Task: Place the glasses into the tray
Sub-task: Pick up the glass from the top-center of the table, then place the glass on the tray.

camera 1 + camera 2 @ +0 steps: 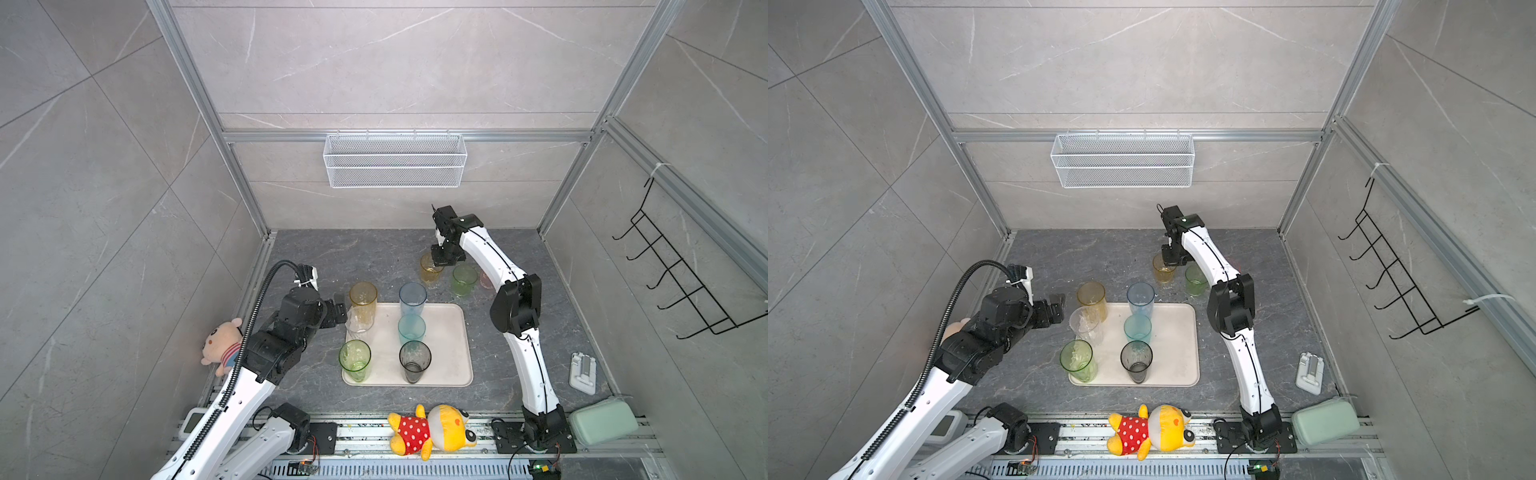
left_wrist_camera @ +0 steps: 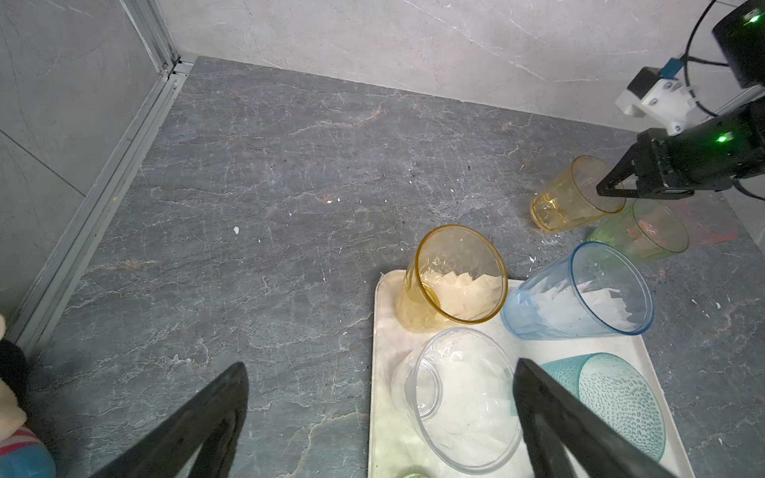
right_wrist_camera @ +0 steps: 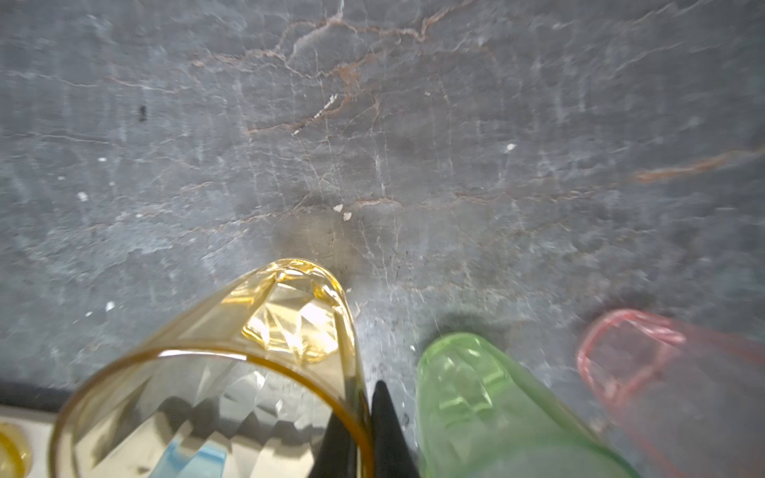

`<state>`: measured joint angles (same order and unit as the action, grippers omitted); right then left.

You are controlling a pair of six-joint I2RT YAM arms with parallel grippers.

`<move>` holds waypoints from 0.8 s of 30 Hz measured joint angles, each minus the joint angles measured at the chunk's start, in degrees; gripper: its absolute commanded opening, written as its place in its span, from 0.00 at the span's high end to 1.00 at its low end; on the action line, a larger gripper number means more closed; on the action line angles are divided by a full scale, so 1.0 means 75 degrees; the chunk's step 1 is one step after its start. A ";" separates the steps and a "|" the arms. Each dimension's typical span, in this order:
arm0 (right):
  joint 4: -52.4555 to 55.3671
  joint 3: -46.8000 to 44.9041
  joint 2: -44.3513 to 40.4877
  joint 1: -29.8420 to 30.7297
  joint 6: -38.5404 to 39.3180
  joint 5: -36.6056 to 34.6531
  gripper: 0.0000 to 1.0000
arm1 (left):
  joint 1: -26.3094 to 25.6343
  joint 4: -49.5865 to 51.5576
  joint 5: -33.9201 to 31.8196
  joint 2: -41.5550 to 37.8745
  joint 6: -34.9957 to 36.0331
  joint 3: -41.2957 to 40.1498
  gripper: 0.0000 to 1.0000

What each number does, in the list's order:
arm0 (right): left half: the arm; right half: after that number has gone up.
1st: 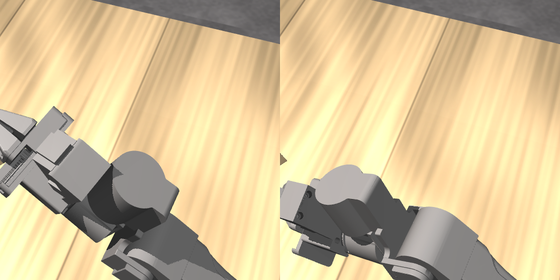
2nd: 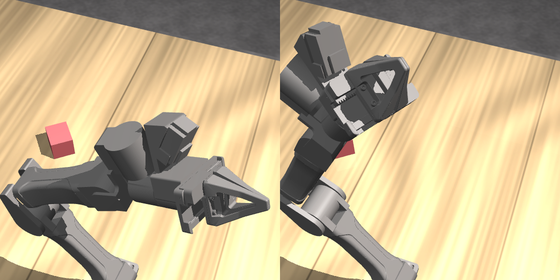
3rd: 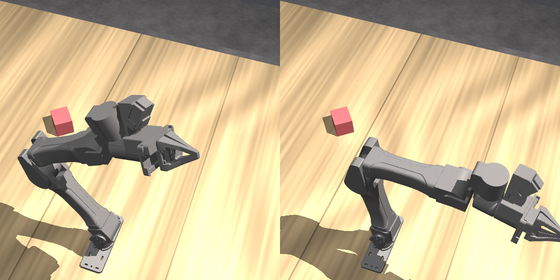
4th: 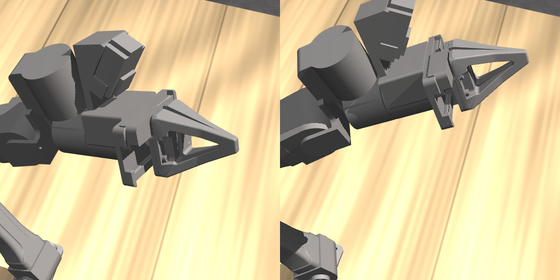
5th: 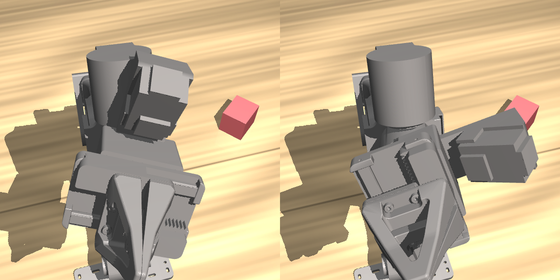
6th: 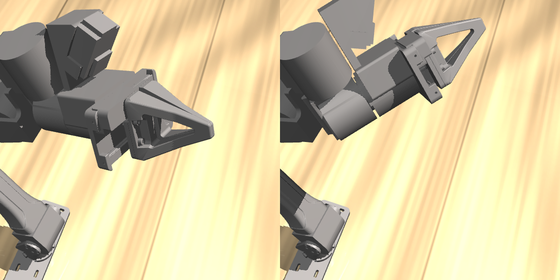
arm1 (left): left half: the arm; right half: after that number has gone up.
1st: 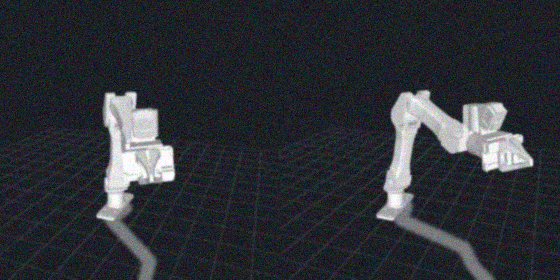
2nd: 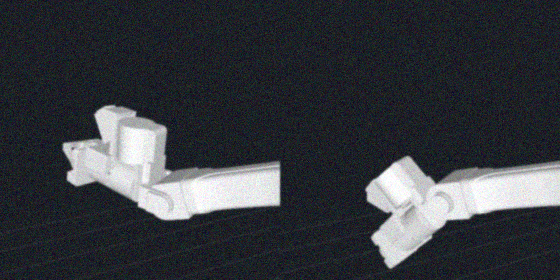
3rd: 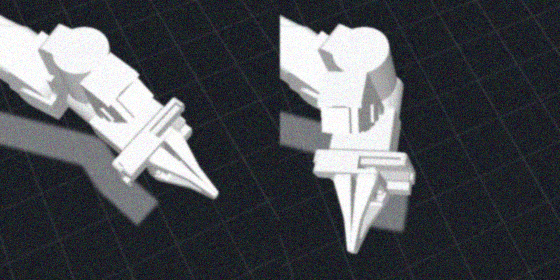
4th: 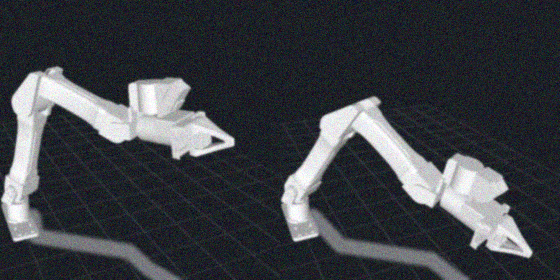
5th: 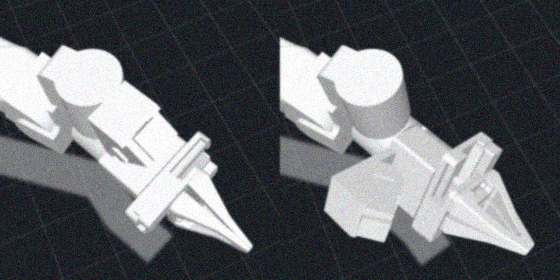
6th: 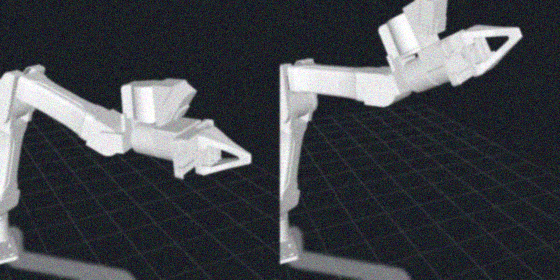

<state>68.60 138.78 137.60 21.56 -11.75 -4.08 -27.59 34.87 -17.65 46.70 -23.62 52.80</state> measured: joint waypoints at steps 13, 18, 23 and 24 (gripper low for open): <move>0.0414 -0.0105 -0.2008 0.0216 0.0003 -0.0256 1.00 | 0.0000 -0.0026 0.0032 0.0000 -0.0035 -0.0058 0.00; 0.0560 -0.0629 -0.2786 0.0219 0.0006 -0.0291 1.00 | 0.0000 -0.0032 0.0035 0.0023 -0.0055 -0.0073 0.00; 0.0667 -0.1224 -0.3529 0.0219 0.0105 -0.0286 1.00 | 0.0000 -0.0058 0.0044 0.0067 -0.0082 -0.0096 0.00; 0.0682 -0.1349 -0.3675 0.0219 0.0119 -0.0286 1.00 | 0.0000 -0.0076 0.0052 0.0070 -0.0093 -0.0117 0.00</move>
<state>73.71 128.66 110.04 23.20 -10.85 -6.22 -27.59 34.30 -17.26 47.22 -24.32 51.92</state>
